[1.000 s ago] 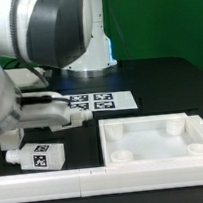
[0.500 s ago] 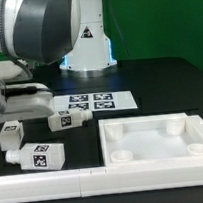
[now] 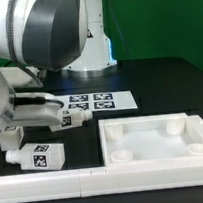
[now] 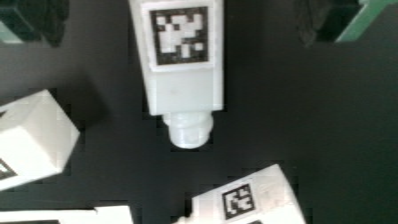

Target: Assemble one leg

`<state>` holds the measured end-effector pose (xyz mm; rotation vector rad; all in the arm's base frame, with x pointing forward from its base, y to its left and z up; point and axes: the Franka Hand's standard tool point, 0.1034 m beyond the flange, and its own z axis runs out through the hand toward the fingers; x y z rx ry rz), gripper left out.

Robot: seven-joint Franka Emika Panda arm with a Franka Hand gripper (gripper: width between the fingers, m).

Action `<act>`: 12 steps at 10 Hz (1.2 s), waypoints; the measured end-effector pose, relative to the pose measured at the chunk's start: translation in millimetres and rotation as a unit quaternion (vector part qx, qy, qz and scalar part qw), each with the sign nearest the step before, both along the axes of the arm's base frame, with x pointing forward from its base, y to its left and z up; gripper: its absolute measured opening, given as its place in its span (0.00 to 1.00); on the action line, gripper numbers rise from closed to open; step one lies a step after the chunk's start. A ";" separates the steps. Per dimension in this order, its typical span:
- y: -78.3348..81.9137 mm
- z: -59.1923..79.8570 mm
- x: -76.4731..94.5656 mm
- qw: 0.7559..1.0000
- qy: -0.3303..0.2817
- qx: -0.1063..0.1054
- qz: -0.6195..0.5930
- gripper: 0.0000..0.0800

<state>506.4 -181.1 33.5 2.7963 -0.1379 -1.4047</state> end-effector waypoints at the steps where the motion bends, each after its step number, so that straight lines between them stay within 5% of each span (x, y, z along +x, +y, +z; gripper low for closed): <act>1: 1.5 -2.3 1.4 1.000 -0.003 -0.002 0.002 0.81; 5: 1.0 -4.9 7.7 1.000 -0.020 -0.006 0.004 0.81; 12: 12.4 -25.6 -22.0 1.000 0.018 -0.013 -0.006 0.81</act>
Offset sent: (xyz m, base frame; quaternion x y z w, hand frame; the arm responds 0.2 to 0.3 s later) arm 0.0000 0.0000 0.0000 0.0000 0.0000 0.0000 1.0000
